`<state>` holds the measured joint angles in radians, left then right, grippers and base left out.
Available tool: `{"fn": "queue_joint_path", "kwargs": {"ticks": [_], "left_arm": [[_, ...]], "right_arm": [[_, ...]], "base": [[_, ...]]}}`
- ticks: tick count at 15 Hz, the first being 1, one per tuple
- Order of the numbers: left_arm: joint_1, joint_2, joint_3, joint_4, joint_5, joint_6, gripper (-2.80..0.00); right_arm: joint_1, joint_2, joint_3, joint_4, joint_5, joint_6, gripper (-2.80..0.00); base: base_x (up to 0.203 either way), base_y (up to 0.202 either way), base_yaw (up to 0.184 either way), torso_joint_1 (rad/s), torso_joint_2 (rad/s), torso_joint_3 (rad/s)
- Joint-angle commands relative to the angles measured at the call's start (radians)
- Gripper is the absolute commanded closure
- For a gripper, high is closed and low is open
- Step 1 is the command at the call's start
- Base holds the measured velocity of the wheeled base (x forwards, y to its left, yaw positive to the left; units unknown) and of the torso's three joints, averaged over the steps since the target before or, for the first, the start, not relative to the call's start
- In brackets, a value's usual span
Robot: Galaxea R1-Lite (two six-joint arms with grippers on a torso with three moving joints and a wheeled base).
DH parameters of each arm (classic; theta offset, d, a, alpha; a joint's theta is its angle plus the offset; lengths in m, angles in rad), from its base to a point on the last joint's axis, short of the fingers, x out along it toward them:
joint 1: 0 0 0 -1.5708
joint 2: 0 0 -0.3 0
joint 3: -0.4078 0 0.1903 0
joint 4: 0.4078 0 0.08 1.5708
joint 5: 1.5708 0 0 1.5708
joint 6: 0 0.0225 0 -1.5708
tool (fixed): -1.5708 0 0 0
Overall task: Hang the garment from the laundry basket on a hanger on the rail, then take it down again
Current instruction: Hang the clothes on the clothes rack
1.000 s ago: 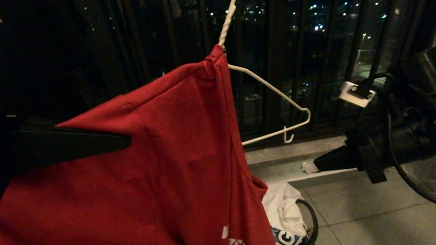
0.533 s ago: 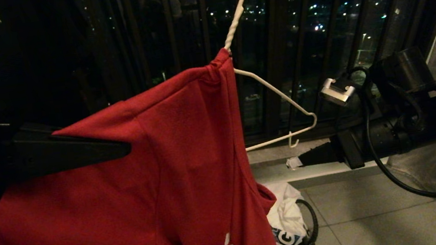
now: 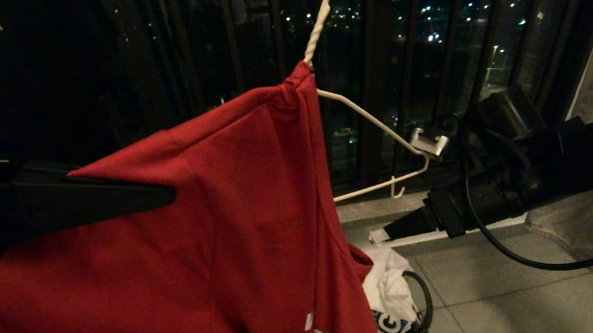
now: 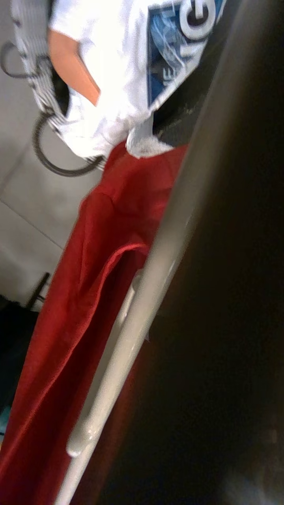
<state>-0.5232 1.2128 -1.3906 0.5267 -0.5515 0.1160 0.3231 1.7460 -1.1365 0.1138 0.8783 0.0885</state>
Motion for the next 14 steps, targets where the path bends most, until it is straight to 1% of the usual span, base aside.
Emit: {"fn": "queue_joint_path", "kwargs": {"ticks": [1, 9, 11, 14], "left_arm": [[-0.001, 0.001, -0.004, 0.003, -0.004, 0.001, 0.00], [-0.003, 0.001, -0.002, 0.001, -0.004, 0.004, 0.00], [-0.003, -0.001, 0.001, 0.001, -0.002, 0.008, 0.00], [-0.003, -0.004, 0.004, 0.003, 0.008, 0.024, 0.00]], "right_arm": [[0.015, 0.043, -0.007, 0.000, 0.004, 0.002, -2.80], [0.009, 0.056, -0.022, 0.000, -0.001, -0.001, -2.80], [-0.027, 0.013, -0.021, -0.004, -0.021, -0.008, -2.80], [-0.080, -0.032, -0.026, -0.003, -0.024, -0.029, -2.80]], "base": [[0.000, 0.000, 0.000, 0.000, 0.00, 0.000], [0.000, 0.000, 0.000, 0.000, 0.00, 0.000], [0.000, 0.000, 0.000, 0.000, 0.00, 0.000], [0.000, 0.000, 0.000, 0.000, 0.00, 0.000]]}}
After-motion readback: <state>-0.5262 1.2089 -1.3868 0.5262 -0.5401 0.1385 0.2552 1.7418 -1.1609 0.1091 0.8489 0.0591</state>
